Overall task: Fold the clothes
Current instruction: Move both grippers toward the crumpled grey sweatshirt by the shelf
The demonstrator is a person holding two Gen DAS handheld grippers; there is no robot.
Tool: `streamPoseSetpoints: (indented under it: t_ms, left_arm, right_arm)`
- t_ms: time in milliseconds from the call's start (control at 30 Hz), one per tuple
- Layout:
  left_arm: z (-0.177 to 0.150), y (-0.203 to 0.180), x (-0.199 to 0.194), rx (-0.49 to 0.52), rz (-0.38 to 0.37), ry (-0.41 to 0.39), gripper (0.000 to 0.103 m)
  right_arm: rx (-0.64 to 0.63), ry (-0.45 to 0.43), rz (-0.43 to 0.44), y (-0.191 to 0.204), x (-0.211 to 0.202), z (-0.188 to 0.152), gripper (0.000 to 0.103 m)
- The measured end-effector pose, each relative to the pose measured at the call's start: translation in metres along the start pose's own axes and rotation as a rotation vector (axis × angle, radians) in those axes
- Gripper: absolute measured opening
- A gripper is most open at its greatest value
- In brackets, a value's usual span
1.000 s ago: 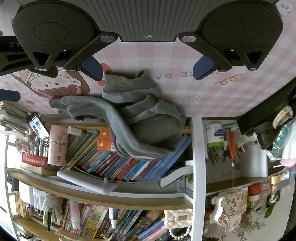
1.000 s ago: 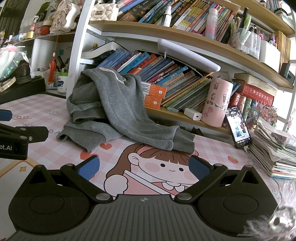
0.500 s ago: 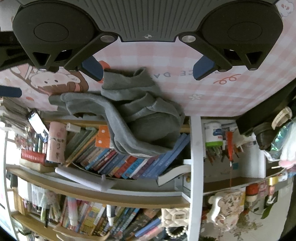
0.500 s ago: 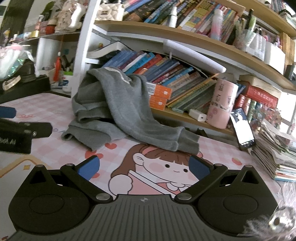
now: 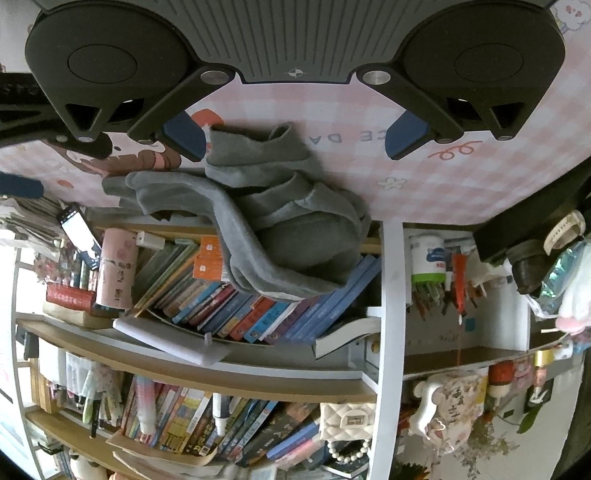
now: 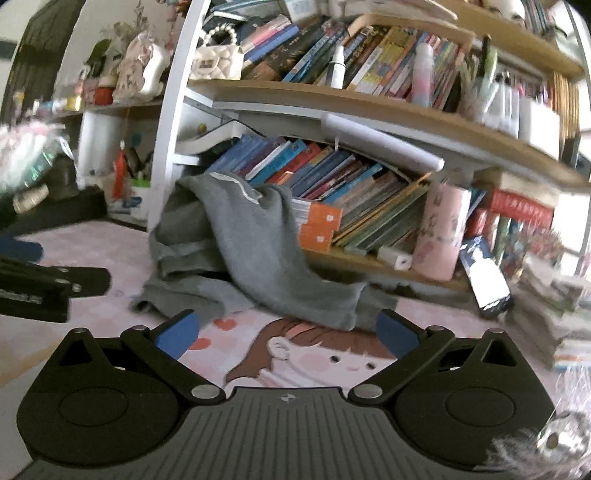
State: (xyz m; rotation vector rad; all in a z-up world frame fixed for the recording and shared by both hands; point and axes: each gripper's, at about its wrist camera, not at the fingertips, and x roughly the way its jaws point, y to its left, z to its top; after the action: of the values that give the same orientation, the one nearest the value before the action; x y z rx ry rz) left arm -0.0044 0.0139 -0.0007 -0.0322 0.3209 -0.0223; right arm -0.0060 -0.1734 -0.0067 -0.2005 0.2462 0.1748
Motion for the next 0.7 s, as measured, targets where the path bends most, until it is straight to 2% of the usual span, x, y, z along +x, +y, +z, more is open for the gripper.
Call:
streamPoseSetpoints:
  t_ms: [100,267,533,700]
  left_arm:
    - [0.0,0.001,0.0,-0.007,0.002,0.001,0.103]
    - [0.0,0.004,0.001,-0.033,0.02,0.005,0.103]
    - [0.003,0.005,-0.001,-0.049,0.043,-0.032,0.103]
    - [0.015,-0.002,0.001,0.004,0.1,-0.026,0.103]
  right_arm:
    - [-0.052,-0.006,-0.01,0.0,0.008,0.004,0.103]
    - [-0.101,0.013,0.054,0.001,0.024,0.007,0.103]
    - [-0.155,-0.155,0.067,-0.003,0.02,0.008,0.103]
    - [-0.08,-0.176,0.085,-0.016,0.023,0.006,0.103]
